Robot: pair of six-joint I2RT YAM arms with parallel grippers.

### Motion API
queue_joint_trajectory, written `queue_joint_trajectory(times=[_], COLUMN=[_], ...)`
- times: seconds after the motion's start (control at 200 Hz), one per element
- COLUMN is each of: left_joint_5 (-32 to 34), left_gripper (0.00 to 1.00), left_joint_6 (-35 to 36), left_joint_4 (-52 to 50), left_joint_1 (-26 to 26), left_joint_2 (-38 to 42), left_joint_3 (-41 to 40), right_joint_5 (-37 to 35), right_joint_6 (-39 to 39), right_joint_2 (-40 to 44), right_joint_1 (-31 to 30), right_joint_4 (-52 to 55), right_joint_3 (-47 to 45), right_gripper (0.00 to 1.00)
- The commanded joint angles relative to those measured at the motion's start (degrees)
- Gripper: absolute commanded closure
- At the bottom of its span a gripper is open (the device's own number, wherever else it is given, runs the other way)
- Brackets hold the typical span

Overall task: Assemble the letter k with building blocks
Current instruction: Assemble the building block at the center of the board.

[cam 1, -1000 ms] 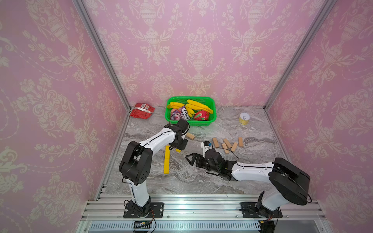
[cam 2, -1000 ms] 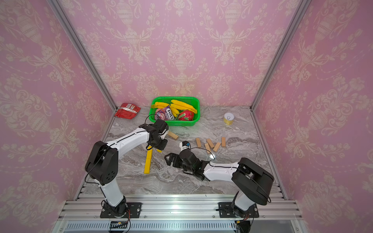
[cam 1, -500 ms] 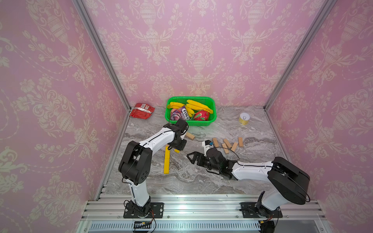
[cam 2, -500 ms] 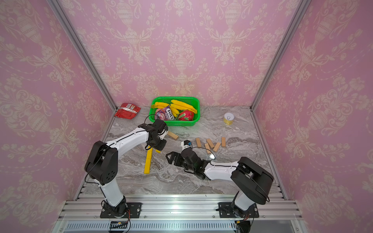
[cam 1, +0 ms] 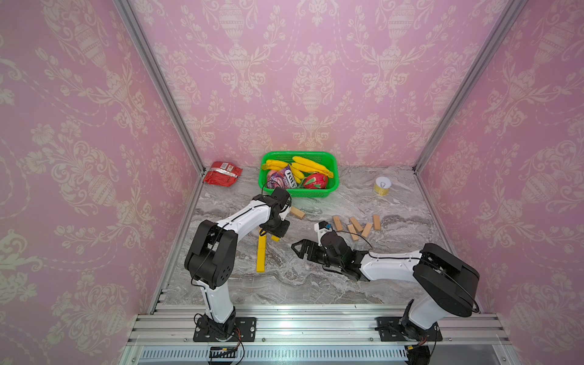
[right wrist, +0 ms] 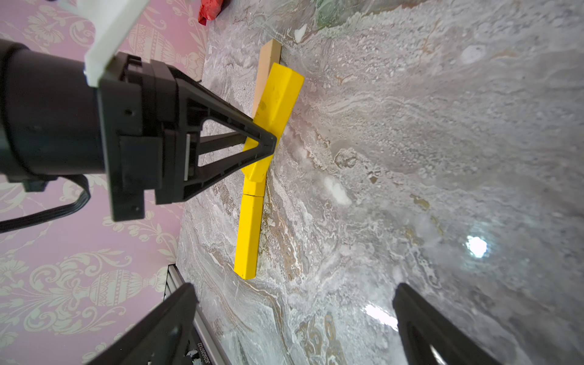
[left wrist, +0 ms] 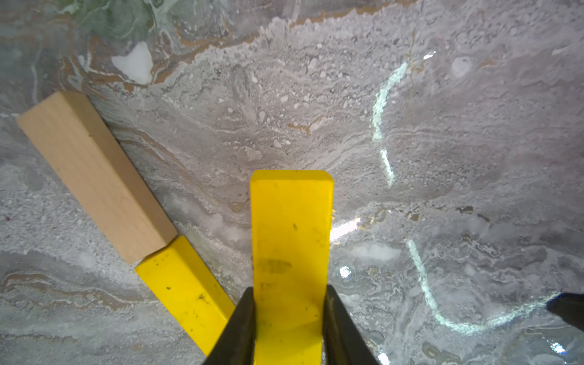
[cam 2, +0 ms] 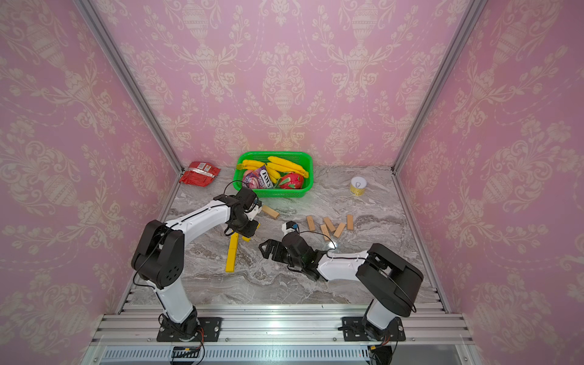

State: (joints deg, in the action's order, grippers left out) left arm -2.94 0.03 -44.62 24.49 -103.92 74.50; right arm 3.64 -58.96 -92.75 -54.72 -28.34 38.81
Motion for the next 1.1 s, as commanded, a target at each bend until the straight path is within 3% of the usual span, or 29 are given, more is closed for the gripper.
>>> queue_joint_trajectory(times=[0.0, 0.385, 0.69, 1.096], left_joint_5=[-2.7, 1.8, -2.4, -0.4], left_gripper=[0.82, 0.82, 0.82, 0.82], left_joint_6=[2.6, 5.9, 7.8, 8.9], left_joint_4=[0.9, 2.4, 2.0, 1.7], left_joint_1=[-0.5, -0.8, -3.1, -3.7], left_joint_2=[-1.0, -2.1, -3.8, -6.0], left_joint_3=[-1.0, -1.4, 0.2, 1.6], right_joint_5=[0.4, 0.5, 0.9, 1.0], right_joint_6=[-0.4, -0.4, -0.2, -0.2], right_joint_2=[1.0, 1.2, 0.9, 1.0], right_joint_1=[0.3, 0.3, 0.3, 0.3], right_joint_4=[-1.1, -1.7, -2.1, -2.2], right_joint_3=[-0.8, -1.1, -0.9, -1.0], right_gripper=[0.0, 0.0, 0.0, 0.0])
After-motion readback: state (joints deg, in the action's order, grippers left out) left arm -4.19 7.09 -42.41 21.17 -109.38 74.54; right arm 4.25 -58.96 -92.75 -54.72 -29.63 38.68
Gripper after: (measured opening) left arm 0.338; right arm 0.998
